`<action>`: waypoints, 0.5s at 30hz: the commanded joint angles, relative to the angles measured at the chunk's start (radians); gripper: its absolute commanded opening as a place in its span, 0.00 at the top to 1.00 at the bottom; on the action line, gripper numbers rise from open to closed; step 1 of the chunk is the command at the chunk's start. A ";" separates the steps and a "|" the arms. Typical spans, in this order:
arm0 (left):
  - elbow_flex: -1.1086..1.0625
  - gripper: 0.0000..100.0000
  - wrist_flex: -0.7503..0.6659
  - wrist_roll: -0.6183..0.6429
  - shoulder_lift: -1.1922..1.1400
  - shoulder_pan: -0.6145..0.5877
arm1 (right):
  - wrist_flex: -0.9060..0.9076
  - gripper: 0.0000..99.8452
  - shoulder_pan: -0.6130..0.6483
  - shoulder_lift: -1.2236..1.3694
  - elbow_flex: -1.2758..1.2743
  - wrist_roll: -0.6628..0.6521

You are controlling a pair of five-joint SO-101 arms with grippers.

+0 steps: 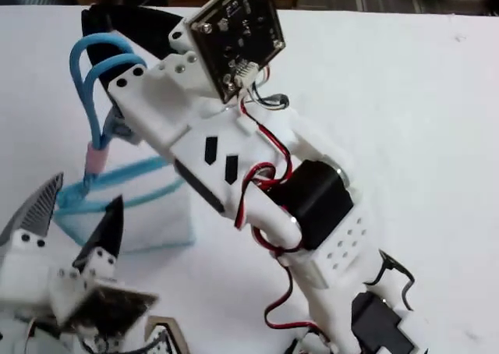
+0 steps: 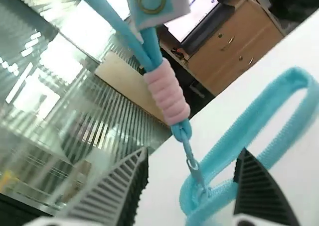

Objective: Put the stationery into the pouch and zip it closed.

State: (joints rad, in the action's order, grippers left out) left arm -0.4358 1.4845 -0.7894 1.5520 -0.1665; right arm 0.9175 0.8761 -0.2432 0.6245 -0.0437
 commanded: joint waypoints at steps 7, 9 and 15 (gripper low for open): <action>0.005 0.72 0.101 -0.143 -0.030 -0.054 | 0.002 0.98 -0.061 -0.041 -0.043 0.009; -0.038 0.72 0.100 -0.147 -0.030 -0.062 | 0.004 0.98 -0.074 -0.051 -0.046 0.009; -0.195 0.72 0.002 -0.149 -0.031 -0.091 | 0.005 0.98 -0.076 -0.101 -0.052 0.003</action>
State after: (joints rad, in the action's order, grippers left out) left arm -0.5048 1.5182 -0.9275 1.5551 -0.2386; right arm 0.9206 0.8178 -0.2785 0.5616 -0.0437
